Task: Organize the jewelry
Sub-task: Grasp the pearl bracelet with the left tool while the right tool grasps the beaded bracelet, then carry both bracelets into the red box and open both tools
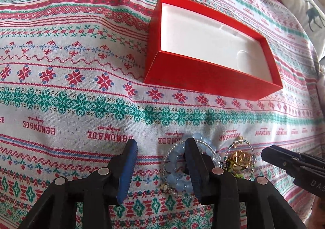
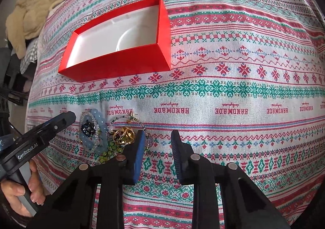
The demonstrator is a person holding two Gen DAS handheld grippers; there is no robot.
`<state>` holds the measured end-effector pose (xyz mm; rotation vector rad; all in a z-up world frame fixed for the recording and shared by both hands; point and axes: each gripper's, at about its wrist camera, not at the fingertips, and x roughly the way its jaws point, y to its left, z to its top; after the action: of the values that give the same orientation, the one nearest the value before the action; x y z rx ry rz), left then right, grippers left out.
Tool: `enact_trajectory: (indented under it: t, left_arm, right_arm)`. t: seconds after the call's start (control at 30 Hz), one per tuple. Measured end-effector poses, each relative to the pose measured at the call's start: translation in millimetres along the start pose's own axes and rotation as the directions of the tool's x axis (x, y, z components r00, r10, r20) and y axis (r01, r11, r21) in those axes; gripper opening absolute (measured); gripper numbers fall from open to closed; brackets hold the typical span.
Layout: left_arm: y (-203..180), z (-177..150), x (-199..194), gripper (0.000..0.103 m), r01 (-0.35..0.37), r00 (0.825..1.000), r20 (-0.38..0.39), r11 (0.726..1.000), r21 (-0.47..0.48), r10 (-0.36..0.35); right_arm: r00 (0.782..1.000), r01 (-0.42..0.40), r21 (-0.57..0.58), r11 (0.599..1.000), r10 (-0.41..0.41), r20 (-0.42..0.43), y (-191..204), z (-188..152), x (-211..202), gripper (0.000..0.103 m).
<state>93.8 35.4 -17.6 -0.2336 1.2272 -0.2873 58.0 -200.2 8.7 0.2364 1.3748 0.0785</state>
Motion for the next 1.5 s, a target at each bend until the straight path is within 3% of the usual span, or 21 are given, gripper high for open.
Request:
enact_trajectory:
  t: [0.17,0.33,0.63,0.83,0.97,1.1,1.3,1.5]
  left_arm:
    - [1,0,0,0.041,0.008,1.0,-0.004,1.0,0.006,-0.008]
    - [-8,1,4,0.041,-0.006,1.0,-0.008,1.0,0.026,0.007]
    - [-18,-1,20,0.04,-0.027,0.999,-0.033,0.997,0.079,0.029]
    - [-25,2,28,0.029,-0.045,0.999,-0.018,0.995,0.087,0.047]
    - [-34,3,33,0.008,-0.013,1.0,-0.021,0.995,0.096,0.015]
    - [-46,0,37,0.004,-0.026,0.999,-0.017,0.989,0.143,0.029]
    - [-40,0,26,0.0,0.02,1.0,-0.012,0.996,0.089,-0.019]
    - [-45,-3,4,0.0,0.03,0.999,0.035,0.993,0.117,-0.034]
  right_arm:
    - [0.999,-0.043,0.007,0.999,0.043,-0.026,9,6,13,0.016]
    - [1.0,0.002,-0.036,0.999,-0.003,-0.031,22,7,25,0.003]
    - [0.996,-0.067,-0.041,0.997,0.069,0.054,30,11,-9,0.002]
    - [0.99,-0.101,-0.035,0.994,0.104,0.094,22,7,-32,0.002]
    - [0.99,-0.1,-0.027,0.995,0.103,0.094,12,4,-35,0.002]
    - [0.991,-0.101,-0.018,0.995,0.102,0.088,8,3,-35,0.002]
    - [0.99,-0.109,-0.02,0.994,0.11,0.093,4,0,-40,0.002]
    - [0.986,-0.123,-0.026,0.992,0.125,0.106,6,-1,-49,0.002]
